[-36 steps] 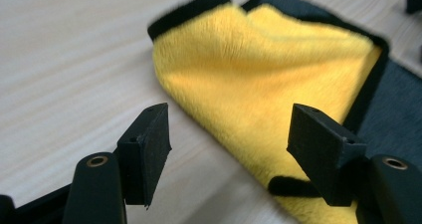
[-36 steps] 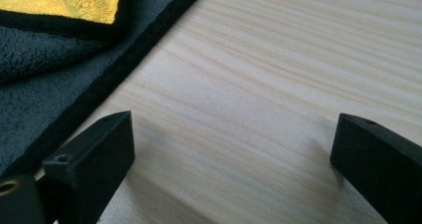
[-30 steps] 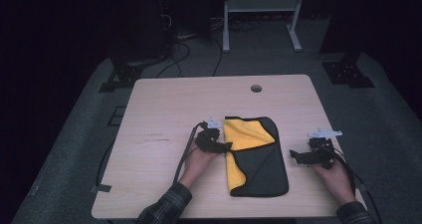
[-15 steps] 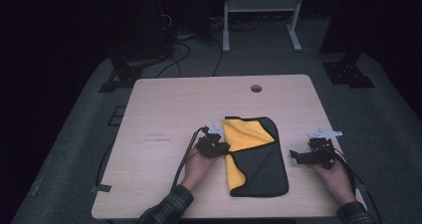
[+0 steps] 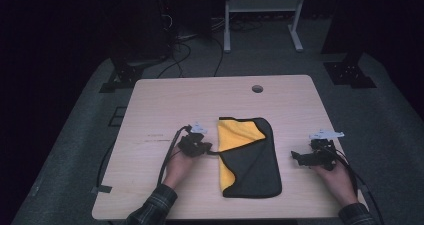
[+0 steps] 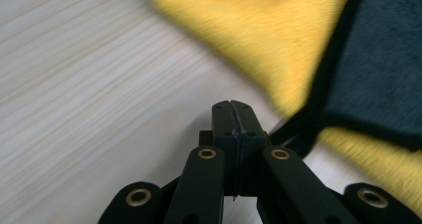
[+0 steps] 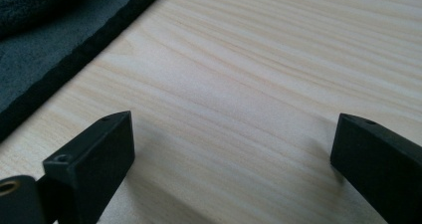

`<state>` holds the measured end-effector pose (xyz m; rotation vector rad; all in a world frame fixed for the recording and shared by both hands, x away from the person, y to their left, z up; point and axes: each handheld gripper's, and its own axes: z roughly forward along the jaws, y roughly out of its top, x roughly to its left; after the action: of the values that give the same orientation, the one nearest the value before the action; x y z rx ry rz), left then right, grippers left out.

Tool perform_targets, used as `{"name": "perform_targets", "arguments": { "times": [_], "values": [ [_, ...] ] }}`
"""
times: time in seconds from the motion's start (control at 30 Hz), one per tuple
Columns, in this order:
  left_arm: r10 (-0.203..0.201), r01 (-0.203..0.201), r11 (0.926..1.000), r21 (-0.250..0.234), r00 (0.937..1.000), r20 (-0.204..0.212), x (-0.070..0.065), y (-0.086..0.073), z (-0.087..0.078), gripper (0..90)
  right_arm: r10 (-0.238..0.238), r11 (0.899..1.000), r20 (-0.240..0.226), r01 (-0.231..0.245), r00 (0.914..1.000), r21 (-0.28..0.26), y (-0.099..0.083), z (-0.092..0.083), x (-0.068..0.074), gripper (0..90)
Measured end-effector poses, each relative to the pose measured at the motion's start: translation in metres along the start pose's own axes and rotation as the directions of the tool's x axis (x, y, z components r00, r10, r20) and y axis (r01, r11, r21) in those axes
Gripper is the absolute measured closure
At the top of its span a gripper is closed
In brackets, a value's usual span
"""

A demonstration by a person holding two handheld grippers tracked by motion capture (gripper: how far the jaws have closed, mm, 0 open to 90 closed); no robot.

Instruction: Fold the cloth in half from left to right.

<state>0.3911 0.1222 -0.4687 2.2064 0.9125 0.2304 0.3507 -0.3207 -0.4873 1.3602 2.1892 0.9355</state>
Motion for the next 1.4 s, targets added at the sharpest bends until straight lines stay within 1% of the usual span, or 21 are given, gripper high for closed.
{"name": "perform_targets", "arguments": {
  "times": [0.1,0.13,0.17,0.2,0.27,0.33,0.37,0.43,0.57,0.6,0.63,0.7,0.73,0.77,0.83,0.93,1.1,1.2,1.3,1.37,1.4],
  "values": [
    [-0.031,0.032,0.9991,-0.029,0.9994,0.016,0.011,-0.005,-0.009,89.5,-0.002,1.000,-0.001,0.002,1.0000,-0.001,0.000,0.000,0.000,2.8],
    [-0.041,0.042,0.9983,-0.040,0.9988,0.028,0.012,-0.005,-0.011,87.5,-0.002,1.000,-0.001,0.002,1.0000,-0.001,0.000,0.000,0.000,2.8],
    [-0.040,0.041,0.9980,-0.047,0.9987,0.030,0.013,-0.005,-0.012,84.8,-0.003,1.000,-0.002,0.003,1.0000,-0.001,0.000,0.000,0.000,2.8],
    [-0.040,0.043,0.9975,-0.056,0.9982,0.045,0.013,-0.004,-0.012,81.8,-0.002,1.000,-0.002,0.002,1.0000,0.000,0.000,0.000,0.000,2.8],
    [-0.045,0.050,0.9964,-0.069,0.9964,0.072,0.010,-0.001,-0.008,79.1,-0.006,1.000,-0.004,0.006,1.0000,-0.002,0.000,0.001,0.000,2.8],
    [-0.050,0.057,0.9949,-0.083,0.9949,0.088,0.006,0.003,-0.002,76.2,-0.006,1.000,-0.005,0.006,1.0000,-0.002,0.001,0.001,0.000,2.8],
    [-0.060,0.069,0.9938,-0.087,0.9931,0.101,0.003,0.005,0.002,75.0,-0.006,1.000,-0.004,0.006,1.0000,-0.002,0.001,0.001,0.000,2.8],
    [-0.055,0.065,0.9946,-0.080,0.9908,0.124,-0.003,0.010,0.012,71.6,-0.006,1.000,-0.005,0.006,1.0000,-0.002,0.001,0.001,0.000,2.8],
    [-0.041,0.050,0.9967,-0.063,0.9901,0.134,-0.015,0.013,0.022,69.0,-0.006,1.000,-0.004,0.006,1.0000,-0.002,0.000,0.000,0.000,2.8],
    [-0.031,0.038,0.9978,-0.054,0.9914,0.127,-0.017,0.013,0.024,69.1,-0.005,1.000,-0.004,0.005,1.0000,-0.002,0.000,0.000,0.000,2.8],
    [-0.034,0.042,0.9972,-0.061,0.9920,0.121,-0.020,0.012,0.025,69.7,-0.006,1.000,-0.004,0.006,1.0000,-0.002,0.000,0.000,0.000,2.8],
    [-0.018,0.023,0.9988,-0.042,0.9944,0.104,-0.021,0.013,0.024,78.6,-0.006,1.000,-0.004,0.006,1.0000,-0.002,0.000,0.000,0.000,2.8],
    [-0.016,0.021,0.9990,-0.041,0.9943,0.105,-0.022,0.013,0.024,83.8,-0.006,1.000,-0.004,0.006,1.0000,-0.002,0.000,0.000,0.000,2.8],
    [-0.013,0.018,0.9991,-0.038,0.9944,0.105,-0.022,0.013,0.024,86.1,-0.006,1.000,-0.004,0.006,1.0000,-0.002,0.000,0.000,0.000,2.8],
    [0.010,-0.008,0.9997,-0.024,0.9953,0.096,-0.022,0.015,0.023,87.7,-0.006,1.000,-0.004,0.006,1.0000,-0.003,0.000,0.000,0.000,2.8],
    [0.014,-0.013,0.9998,-0.013,0.9962,0.087,-0.018,0.014,0.019,87.9,-0.004,1.000,-0.003,0.004,1.0000,-0.002,0.000,0.000,0.000,2.8],
    [0.005,-0.005,1.0000,-0.005,0.9982,0.060,-0.001,0.006,0.007,87.8,-0.004,1.000,-0.002,0.004,1.0000,-0.002,0.000,0.000,0.001,2.8],
    [-0.009,0.009,1.0000,-0.001,0.9994,0.035,0.010,-0.001,-0.003,87.8,-0.003,1.000,0.000,0.003,1.0000,0.000,-0.001,-0.001,0.001,2.8],
    [-0.031,0.032,0.9994,-0.014,0.9988,0.037,0.014,-0.006,-0.007,87.2,0.003,1.000,0.006,-0.003,1.0000,-0.001,-0.001,-0.001,0.002,2.8],
    [-0.023,0.023,0.9995,-0.020,0.9996,0.014,0.014,-0.007,-0.009,81.4,0.005,1.000,0.007,-0.005,1.0000,-0.001,-0.001,-0.001,0.002,2.5],
    [-0.014,0.014,0.9996,-0.023,0.9999,0.002,0.014,-0.007,-0.012,74.6,0.006,1.000,0.008,-0.006,0.9999,0.000,-0.001,-0.001,0.002,2.2]
  ]
}}
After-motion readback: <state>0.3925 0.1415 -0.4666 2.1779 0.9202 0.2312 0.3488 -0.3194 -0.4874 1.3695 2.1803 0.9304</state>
